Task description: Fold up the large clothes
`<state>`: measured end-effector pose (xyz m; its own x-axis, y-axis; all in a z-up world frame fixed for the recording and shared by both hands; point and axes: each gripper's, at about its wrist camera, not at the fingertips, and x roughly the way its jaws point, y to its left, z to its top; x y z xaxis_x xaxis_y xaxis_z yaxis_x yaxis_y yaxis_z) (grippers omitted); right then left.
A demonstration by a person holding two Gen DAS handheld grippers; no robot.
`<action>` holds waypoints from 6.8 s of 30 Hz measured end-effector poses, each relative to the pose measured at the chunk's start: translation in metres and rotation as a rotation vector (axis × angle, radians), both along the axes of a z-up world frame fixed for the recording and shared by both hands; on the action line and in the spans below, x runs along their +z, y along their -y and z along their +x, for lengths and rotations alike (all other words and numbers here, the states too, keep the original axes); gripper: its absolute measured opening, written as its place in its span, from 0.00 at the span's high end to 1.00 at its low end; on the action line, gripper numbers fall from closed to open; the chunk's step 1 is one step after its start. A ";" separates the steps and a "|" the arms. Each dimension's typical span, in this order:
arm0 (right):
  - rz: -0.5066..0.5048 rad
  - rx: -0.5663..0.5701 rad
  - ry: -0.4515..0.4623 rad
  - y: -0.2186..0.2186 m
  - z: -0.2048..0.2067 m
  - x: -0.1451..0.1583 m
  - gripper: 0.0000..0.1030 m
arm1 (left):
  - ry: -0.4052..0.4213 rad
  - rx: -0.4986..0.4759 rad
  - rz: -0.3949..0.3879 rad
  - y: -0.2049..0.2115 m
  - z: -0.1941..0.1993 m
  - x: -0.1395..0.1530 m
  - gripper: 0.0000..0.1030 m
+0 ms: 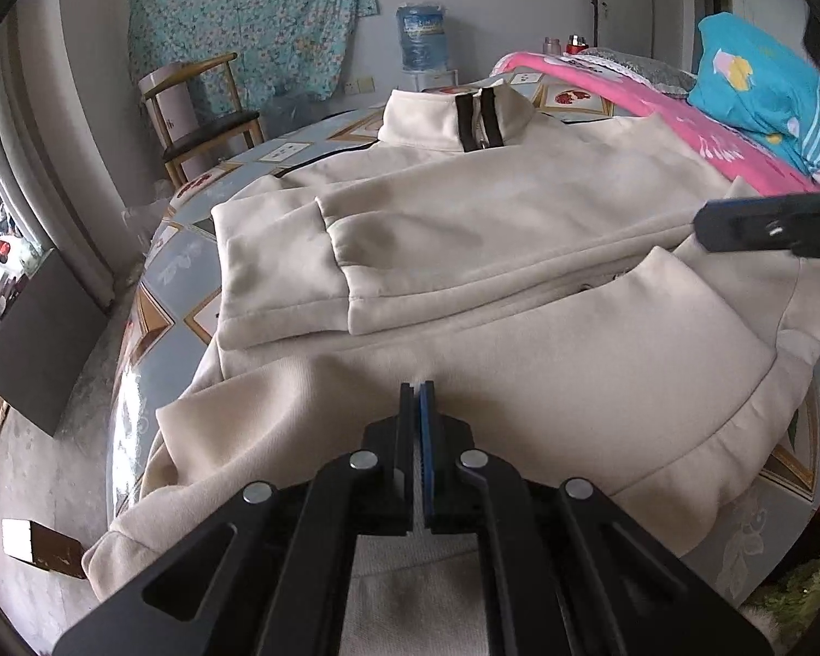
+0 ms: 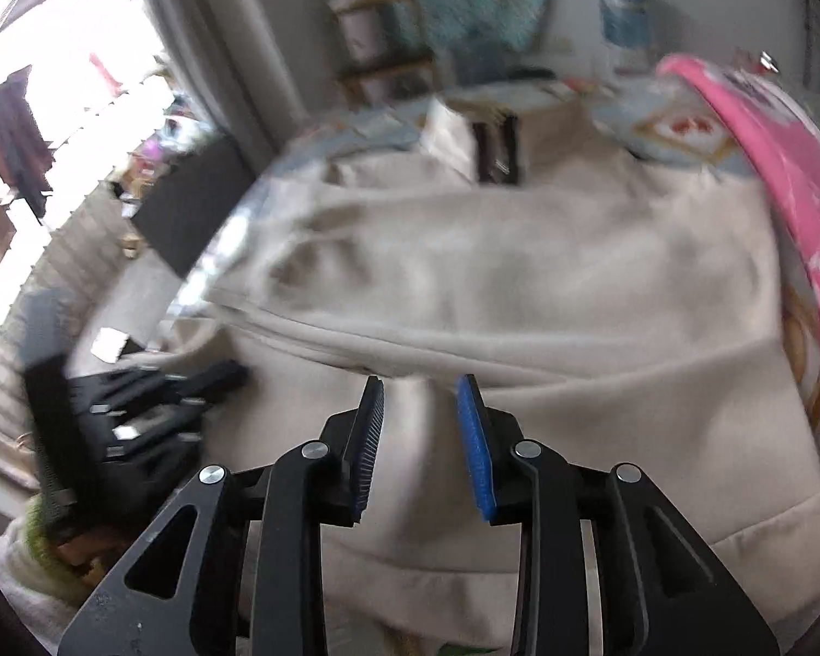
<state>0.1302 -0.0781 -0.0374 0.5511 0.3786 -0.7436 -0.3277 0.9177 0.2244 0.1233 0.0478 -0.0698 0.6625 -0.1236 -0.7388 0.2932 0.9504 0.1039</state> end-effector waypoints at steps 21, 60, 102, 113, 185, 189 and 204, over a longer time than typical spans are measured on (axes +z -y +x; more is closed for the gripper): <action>-0.080 0.111 -0.096 -0.036 0.011 -0.051 0.81 | -0.108 0.194 -0.235 -0.105 -0.035 0.032 0.67; -0.110 0.109 -0.081 -0.041 0.015 -0.050 0.81 | -0.200 0.114 -0.431 -0.130 -0.012 0.029 0.85; 0.057 0.067 -0.138 -0.021 0.020 -0.053 0.81 | -0.107 -0.009 -0.423 -0.035 -0.014 0.036 0.62; 0.151 -0.099 -0.051 0.062 0.000 -0.010 0.55 | -0.148 -0.116 -0.238 0.024 -0.006 0.004 0.65; 0.212 -0.208 -0.343 0.115 0.317 0.031 0.20 | -0.245 0.102 -0.393 0.051 0.280 0.091 0.23; 0.178 -0.215 -0.433 0.109 0.348 -0.001 0.34 | -0.260 0.154 -0.309 0.066 0.326 0.076 0.23; 0.030 -0.046 -0.243 0.092 0.291 0.032 0.87 | -0.144 0.025 -0.193 0.078 0.291 0.088 0.92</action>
<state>0.4215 -0.1699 -0.0059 0.3745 0.3810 -0.8453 -0.2190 0.9222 0.3187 0.4143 -0.0299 0.0185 0.5568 -0.2568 -0.7899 0.2681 0.9557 -0.1217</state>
